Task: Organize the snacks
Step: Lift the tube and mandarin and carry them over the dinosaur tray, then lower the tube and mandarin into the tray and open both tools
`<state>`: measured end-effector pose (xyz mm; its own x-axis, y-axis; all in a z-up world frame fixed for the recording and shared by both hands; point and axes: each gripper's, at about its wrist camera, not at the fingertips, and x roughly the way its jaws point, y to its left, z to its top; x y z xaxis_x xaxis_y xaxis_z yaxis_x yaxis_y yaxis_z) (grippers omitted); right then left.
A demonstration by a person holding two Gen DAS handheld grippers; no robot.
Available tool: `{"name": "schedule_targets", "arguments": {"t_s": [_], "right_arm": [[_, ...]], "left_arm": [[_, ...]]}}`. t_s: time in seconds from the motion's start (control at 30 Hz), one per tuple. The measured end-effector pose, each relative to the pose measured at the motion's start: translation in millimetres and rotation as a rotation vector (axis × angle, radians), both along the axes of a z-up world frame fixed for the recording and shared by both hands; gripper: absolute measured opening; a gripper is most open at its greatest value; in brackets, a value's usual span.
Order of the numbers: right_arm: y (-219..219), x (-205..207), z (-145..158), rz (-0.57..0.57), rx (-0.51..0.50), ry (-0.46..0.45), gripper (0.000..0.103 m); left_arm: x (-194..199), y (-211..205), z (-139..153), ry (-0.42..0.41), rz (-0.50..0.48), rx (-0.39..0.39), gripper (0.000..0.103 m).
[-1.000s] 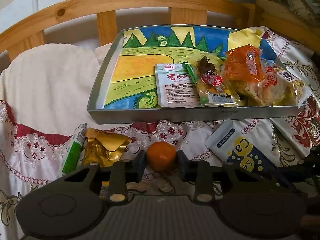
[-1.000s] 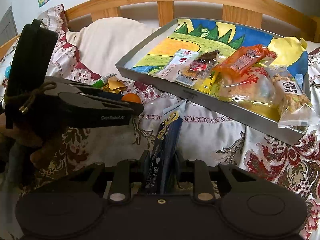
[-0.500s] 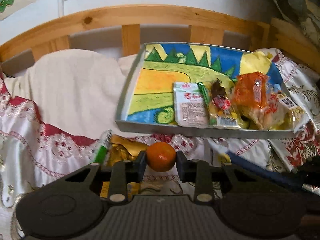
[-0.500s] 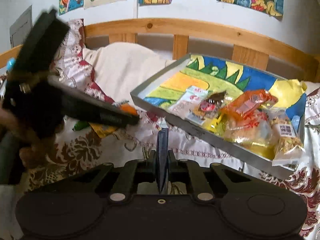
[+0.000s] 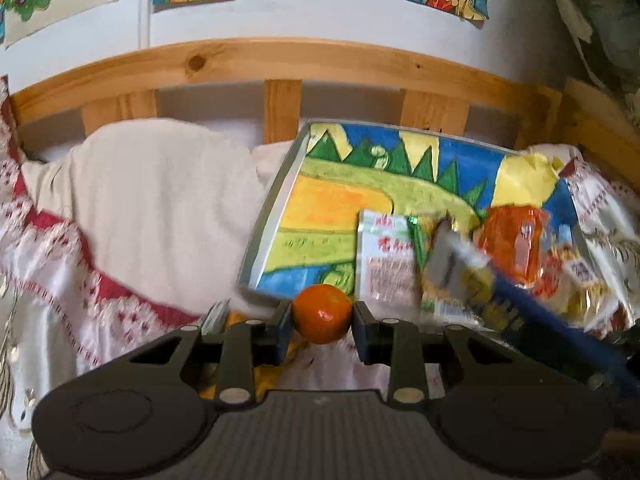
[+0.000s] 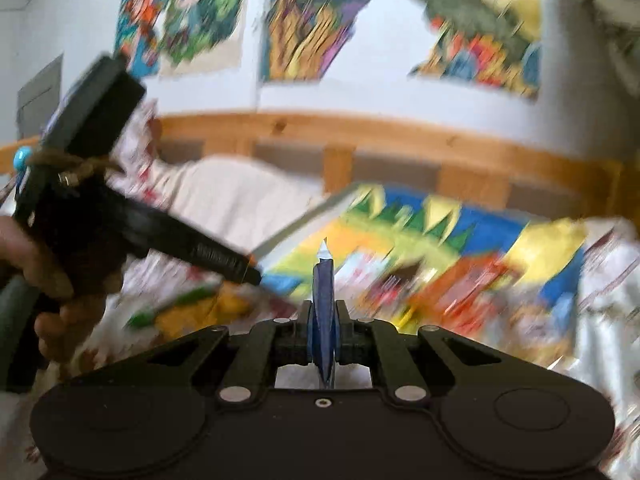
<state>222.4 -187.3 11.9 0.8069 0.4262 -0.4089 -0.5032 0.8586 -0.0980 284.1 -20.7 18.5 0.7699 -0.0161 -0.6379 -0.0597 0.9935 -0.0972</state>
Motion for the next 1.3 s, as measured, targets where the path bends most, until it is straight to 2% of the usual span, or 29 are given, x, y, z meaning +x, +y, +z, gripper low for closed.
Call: {"name": "schedule_targets", "arguments": {"t_s": [0.1,0.23,0.4,0.57,0.8,0.97,1.1,1.2,1.3], "right_arm": [[-15,12,13,-0.059,0.058,-0.056,0.009],[-40,37,25,-0.181,0.121,-0.101,0.009],[-75,74,25,-0.319,0.23,-0.057,0.01],[-97,95,13,-0.399,0.302,0.033,0.01],[-97,100,-1,-0.416,0.332,0.102,0.011],[-97,105,-7,-0.421,0.337,0.143,0.021],[-94,104,-8,-0.412,0.324,0.143,0.022],[-92,103,-8,-0.407,0.31,0.132,0.034],[-91,102,-7,-0.403,0.303,0.12,0.042]], "left_arm": [[17,-12,3,-0.004,-0.006,0.025,0.035],[43,-23,2,-0.001,0.018,0.009,0.035],[68,-32,-7,0.018,0.058,-0.014,0.035],[77,-38,-20,0.037,0.064,0.0,0.035],[79,-50,-28,0.041,0.039,0.0,0.035],[80,-54,-31,0.047,0.029,0.001,0.036],[79,-53,-33,0.056,0.032,-0.001,0.036],[77,-52,-32,0.054,0.033,0.0,0.043],[77,-53,-30,0.046,0.039,0.009,0.05]]}}
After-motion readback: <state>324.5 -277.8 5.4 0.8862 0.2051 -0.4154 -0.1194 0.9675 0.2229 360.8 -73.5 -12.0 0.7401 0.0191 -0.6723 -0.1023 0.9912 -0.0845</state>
